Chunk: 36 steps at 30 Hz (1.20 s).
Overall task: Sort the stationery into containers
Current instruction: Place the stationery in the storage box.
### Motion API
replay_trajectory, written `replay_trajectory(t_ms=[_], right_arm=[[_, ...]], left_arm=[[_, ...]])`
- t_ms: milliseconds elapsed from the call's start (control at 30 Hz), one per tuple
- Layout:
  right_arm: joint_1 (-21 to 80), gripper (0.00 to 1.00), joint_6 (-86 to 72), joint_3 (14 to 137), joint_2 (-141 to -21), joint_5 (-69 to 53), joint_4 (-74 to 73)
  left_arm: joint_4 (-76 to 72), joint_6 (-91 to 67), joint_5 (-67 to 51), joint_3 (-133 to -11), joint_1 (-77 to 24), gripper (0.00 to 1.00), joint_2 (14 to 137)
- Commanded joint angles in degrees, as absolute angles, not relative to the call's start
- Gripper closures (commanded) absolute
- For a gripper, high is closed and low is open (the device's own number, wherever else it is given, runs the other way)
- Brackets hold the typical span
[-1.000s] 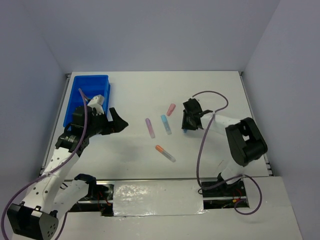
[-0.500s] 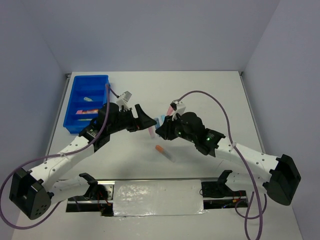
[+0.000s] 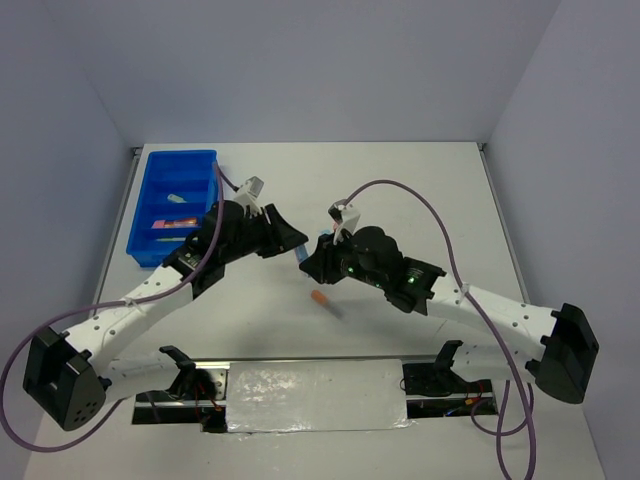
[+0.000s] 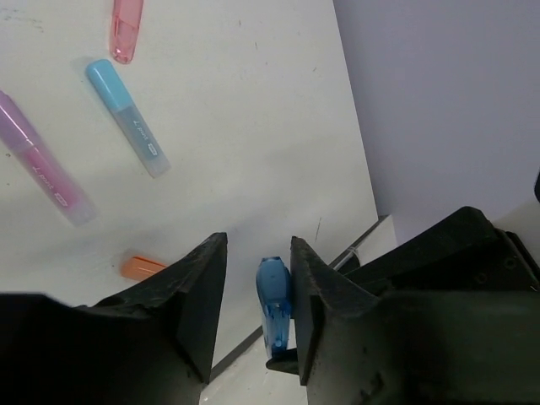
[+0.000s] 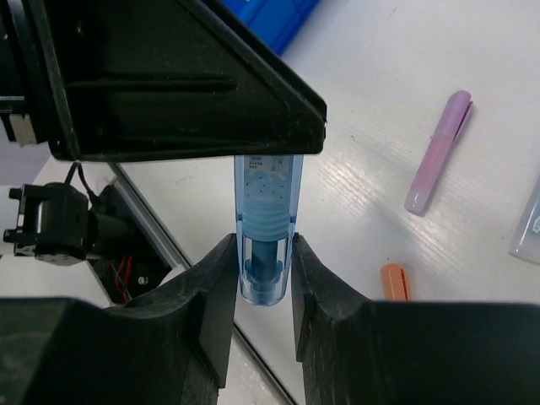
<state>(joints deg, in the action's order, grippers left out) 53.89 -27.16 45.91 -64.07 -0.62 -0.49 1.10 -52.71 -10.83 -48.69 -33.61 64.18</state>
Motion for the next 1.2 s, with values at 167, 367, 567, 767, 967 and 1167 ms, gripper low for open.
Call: replay_trajectory(t_ms=[167, 367, 567, 767, 967, 1167], right_arm=[[54.6, 1.00, -26.6, 56.1, -70.1, 4.9, -1.1], [54.5, 0.55, -26.7, 57.4, -72.5, 6.2, -2.1], [52.7, 0.20, -28.0, 49.6, -65.8, 11.7, -4.3], [50.5, 0.20, -28.2, 43.8, -57.9, 11.4, -7.1], [50.4, 0.20, -27.2, 41.9, -56.0, 10.8, -8.3], [50.3, 0.20, -26.6, 40.2, -55.0, 6.4, -8.4]], left_arm=[[-0.6, -53.0, -12.1, -49.7, -34.5, 0.77, 64.6], [7.4, -50.5, -6.8, -54.0, -34.4, 1.00, 65.2], [21.7, -49.7, 6.5, -62.7, -20.7, 1.00, 68.4], [20.0, -58.4, 8.5, -68.4, -0.2, 0.99, 79.4], [13.2, -66.0, 11.5, -73.6, 7.2, 0.98, 92.5], [11.4, -66.4, 15.0, -78.5, 9.8, 0.94, 99.8]])
